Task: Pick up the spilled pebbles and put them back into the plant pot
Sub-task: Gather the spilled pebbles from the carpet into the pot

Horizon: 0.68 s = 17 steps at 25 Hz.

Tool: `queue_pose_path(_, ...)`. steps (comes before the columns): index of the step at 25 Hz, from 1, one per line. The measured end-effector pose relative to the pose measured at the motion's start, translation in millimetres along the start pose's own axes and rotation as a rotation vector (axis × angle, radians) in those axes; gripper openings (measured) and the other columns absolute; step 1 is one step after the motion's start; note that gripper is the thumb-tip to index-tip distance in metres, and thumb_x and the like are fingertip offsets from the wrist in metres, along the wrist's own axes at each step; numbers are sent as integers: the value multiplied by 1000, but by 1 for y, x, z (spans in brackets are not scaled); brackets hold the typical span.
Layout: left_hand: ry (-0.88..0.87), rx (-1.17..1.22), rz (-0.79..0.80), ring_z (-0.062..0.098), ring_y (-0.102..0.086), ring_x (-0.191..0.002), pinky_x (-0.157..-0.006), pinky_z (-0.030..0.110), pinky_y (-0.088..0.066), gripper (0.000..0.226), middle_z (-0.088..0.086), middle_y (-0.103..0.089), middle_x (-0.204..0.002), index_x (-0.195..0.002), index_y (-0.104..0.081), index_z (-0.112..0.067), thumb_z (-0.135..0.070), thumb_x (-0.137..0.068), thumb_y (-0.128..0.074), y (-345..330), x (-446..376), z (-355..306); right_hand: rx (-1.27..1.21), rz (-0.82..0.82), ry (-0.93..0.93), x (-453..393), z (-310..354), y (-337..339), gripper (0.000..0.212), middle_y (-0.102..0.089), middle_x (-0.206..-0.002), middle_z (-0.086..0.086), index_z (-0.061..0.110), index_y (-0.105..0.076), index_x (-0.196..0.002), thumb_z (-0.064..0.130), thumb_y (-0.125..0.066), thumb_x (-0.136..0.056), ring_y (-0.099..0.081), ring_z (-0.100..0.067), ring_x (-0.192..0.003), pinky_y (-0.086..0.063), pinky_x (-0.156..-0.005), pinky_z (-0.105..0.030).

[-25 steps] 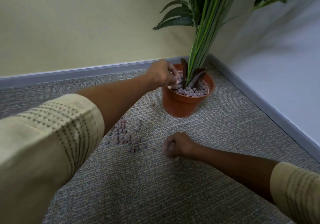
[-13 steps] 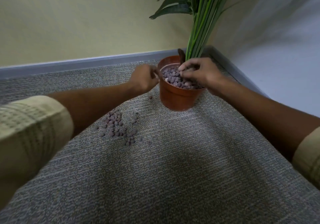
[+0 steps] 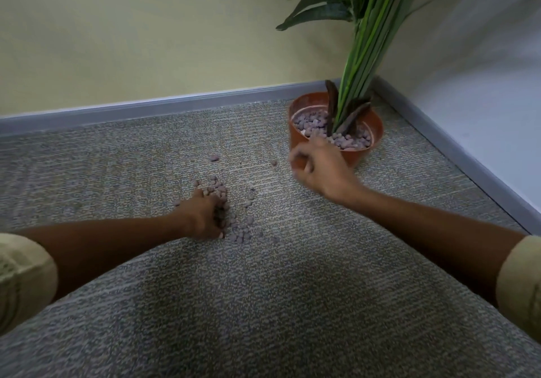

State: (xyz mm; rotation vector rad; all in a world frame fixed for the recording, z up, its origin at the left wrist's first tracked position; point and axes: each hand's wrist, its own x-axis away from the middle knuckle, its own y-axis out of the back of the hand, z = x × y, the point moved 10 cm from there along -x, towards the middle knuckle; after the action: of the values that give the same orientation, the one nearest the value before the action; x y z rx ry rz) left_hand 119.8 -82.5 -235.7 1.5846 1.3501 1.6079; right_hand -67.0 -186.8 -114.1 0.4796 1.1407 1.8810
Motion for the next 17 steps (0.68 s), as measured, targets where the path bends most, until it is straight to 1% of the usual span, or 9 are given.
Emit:
queue_pose_path(2, -40, 14, -31, 30, -48, -116, -92, 31, -44, 64, 17, -47, -124, -128, -44, -12, -33, -74, -72, -4, 1, -7, -7, 261, -38, 22, -11, -55, 27, -49, -103, 4, 25, -62, -100, 16, -72, -77, -50, -11, -91, -44, -70, -17)
queue_pose_path(3, -75, 22, -36, 30, -49, -114, -91, 31, -44, 59, 16, -48, -121, -125, -47, -11, -30, -75, -71, -6, 0, -13, -12, 364, -54, 33, -18, -77, 30, -50, -101, 3, 22, -62, -102, 15, -74, -75, -52, -12, -89, -42, -64, -18)
queue_pose_path(5, -132, 35, -46, 30, -50, -111, -91, 32, -47, 51, 11, -45, -109, -119, -52, -11, -25, -74, -71, -10, -1, -19, -24, 483, -86, 46, -27, -107, 38, -51, -95, 0, 16, -63, -104, 14, -79, -70, -51, -16, -87, -41, -67, -24)
queue_pose_path(7, -142, 71, -54, 30, -52, -106, -91, 33, -49, 49, 5, -37, -102, -115, -55, -13, -21, -70, -72, -12, -5, -19, -21, 501, -104, 51, -28, -122, 47, -46, -96, -2, 12, -60, -109, 15, -81, -67, -46, -17, -88, -36, -72, -24)
queue_pose_path(9, -138, 112, -69, 29, -52, -103, -89, 30, -49, 50, 3, -35, -102, -112, -57, -15, -17, -66, -75, -12, -7, -17, -37, 489, -109, 50, -21, -132, 51, -41, -101, -2, 12, -56, -111, 14, -82, -66, -41, -16, -91, -37, -71, -23)
queue_pose_path(12, -154, 160, -104, 25, -52, -103, -84, 24, -44, 48, 3, -44, -99, -109, -59, -16, -16, -64, -76, -9, -8, -15, -45, 482, -94, 39, -6, -144, 51, -41, -101, -3, 14, -57, -110, 8, -81, -66, -39, -16, -91, -32, -54, -17)
queue_pose_path(13, -169, 186, -110, 25, -55, -100, -82, 22, -44, 44, 3, -47, -98, -107, -60, -16, -14, -66, -74, -7, -7, -16, -48, 471, -92, 34, -2, -148, 49, -44, -102, -6, 15, -59, -108, 7, -81, -65, -41, -17, -91, -30, -52, -16)
queue_pose_path(15, -221, 219, -130, 23, -61, -95, -79, 19, -43, 33, 5, -55, -97, -104, -64, -14, -10, -72, -69, -5, -4, -25, -35, 451, -81, 26, 8, -154, 47, -50, -111, -13, 15, -61, -108, 8, -80, -66, -46, -23, -95, -36, -59, -20)
queue_pose_path(17, -238, 218, -155, 22, -61, -95, -80, 22, -44, 27, 8, -59, -104, -102, -66, -14, -10, -75, -65, -4, -2, -31, 9, 438, -34, 20, 19, -159, 44, -52, -118, -16, 14, -61, -109, 8, -77, -68, -48, -29, -107, -41, -78, -27)
